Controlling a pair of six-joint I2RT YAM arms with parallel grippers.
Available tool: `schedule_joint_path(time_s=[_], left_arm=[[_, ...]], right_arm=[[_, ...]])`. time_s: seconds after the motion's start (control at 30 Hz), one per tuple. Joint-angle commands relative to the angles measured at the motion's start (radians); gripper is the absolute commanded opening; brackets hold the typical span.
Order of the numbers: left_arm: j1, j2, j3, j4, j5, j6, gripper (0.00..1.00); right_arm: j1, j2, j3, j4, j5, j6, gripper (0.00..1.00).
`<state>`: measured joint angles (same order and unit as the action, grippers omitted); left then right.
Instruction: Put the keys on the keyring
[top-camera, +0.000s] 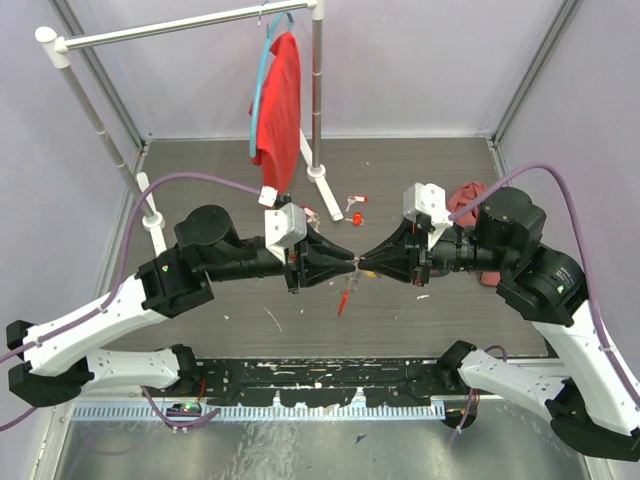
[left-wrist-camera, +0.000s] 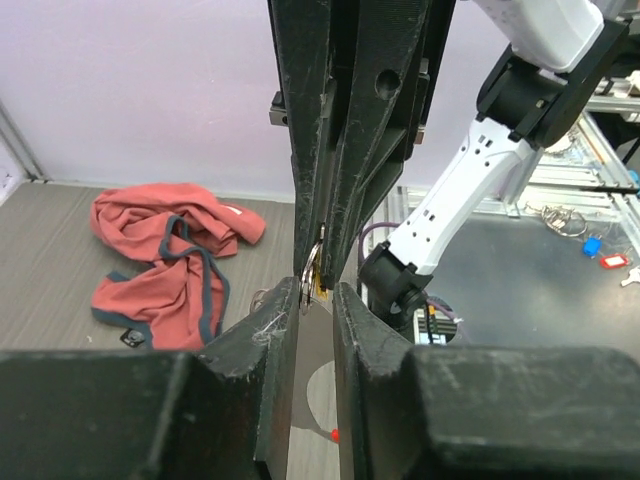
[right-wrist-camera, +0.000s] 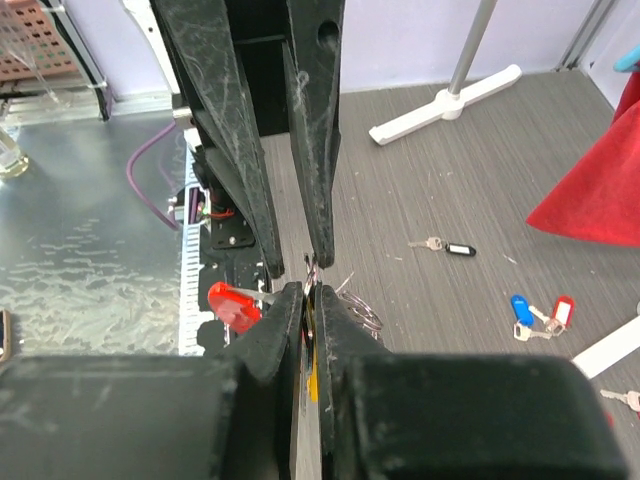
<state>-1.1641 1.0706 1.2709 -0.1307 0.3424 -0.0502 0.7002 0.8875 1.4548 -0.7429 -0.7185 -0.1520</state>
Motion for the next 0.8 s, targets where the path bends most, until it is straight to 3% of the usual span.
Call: schedule_joint_path(time_s=[0.0,0.4,0.77], left_arm=[[-0.003,0.013,0.07,-0.091,-0.023,0.083,0.28],[-0.004,0.052,0.115,-0.192,-0.06,0.164,0.32],[-0.008,0.06,0.124,-0.184,-0.044,0.164,0.32]], right_arm=[[0.004,0.011,0.066,-0.042,0.03,-0.045,0.01],[0.004,0.025,0.081,-0.081,0.045,-0.068,0.01],[0.003,0.036,0.078,-0.078,0.037,-0.069,0.01]])
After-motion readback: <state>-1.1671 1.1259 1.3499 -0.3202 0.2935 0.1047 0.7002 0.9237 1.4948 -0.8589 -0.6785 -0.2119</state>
